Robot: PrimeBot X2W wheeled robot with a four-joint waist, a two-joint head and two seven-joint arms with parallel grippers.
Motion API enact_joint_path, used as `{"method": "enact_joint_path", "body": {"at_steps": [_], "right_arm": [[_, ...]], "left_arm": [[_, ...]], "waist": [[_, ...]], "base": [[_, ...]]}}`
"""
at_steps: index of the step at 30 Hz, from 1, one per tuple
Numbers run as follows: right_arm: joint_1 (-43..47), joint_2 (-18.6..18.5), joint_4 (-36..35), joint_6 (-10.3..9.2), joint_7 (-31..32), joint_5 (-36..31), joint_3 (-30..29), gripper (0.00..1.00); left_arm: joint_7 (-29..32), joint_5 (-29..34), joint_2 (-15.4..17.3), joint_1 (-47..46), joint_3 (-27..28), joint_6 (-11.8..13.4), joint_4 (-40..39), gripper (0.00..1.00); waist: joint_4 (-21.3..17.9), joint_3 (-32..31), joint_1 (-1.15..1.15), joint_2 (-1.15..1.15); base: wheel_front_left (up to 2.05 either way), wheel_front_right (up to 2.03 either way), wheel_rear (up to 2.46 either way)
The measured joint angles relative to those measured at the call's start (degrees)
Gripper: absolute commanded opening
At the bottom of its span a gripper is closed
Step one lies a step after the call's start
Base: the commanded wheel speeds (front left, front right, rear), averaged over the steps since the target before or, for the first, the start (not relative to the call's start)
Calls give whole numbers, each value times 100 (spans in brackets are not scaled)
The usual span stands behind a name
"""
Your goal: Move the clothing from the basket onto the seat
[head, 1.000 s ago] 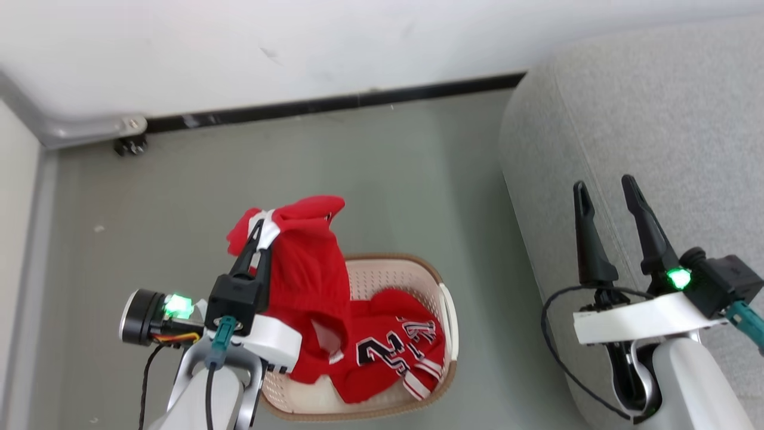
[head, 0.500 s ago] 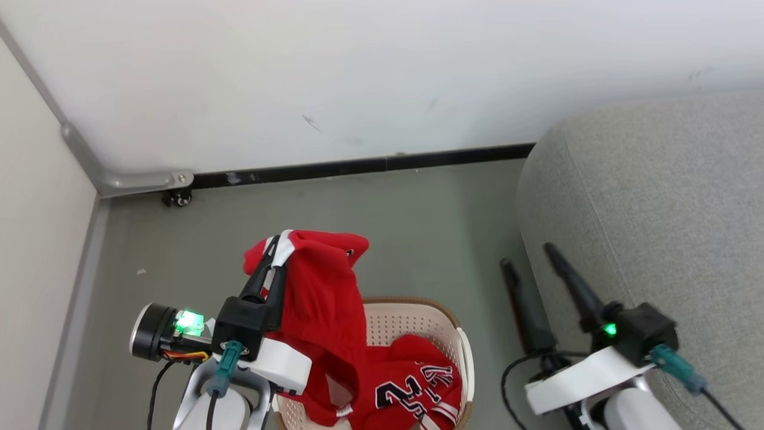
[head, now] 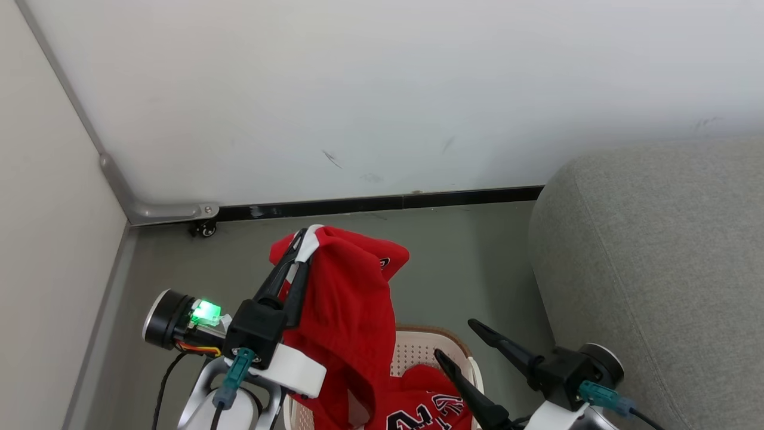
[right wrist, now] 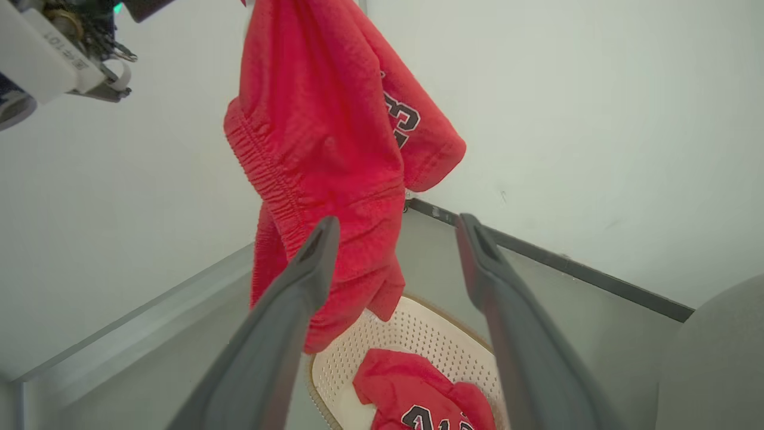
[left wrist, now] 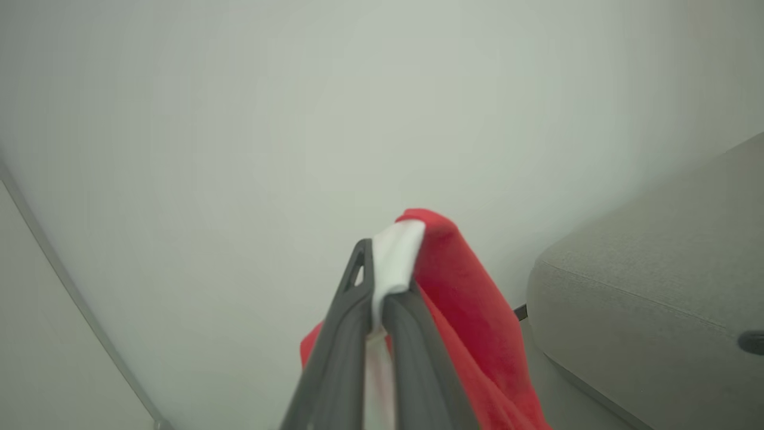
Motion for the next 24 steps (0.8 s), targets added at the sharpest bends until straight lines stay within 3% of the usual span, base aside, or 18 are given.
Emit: {"method": "enact_joint_path", "body": {"at_steps": [13, 24], "right_arm": [[-99, -655, -299, 4, 380, 545, 666, 100], [-763, -1298, -617, 4, 576, 977, 1083, 100]], "left_arm": [[-5, 5, 83, -99, -124, -270, -508, 0], [-7, 55, 104, -359, -423, -621, -950, 0]], "waist": [[38, -134, 0, 0], [31, -54, 0, 0]], "base": [[0, 0, 0], [0, 0, 0]]}}
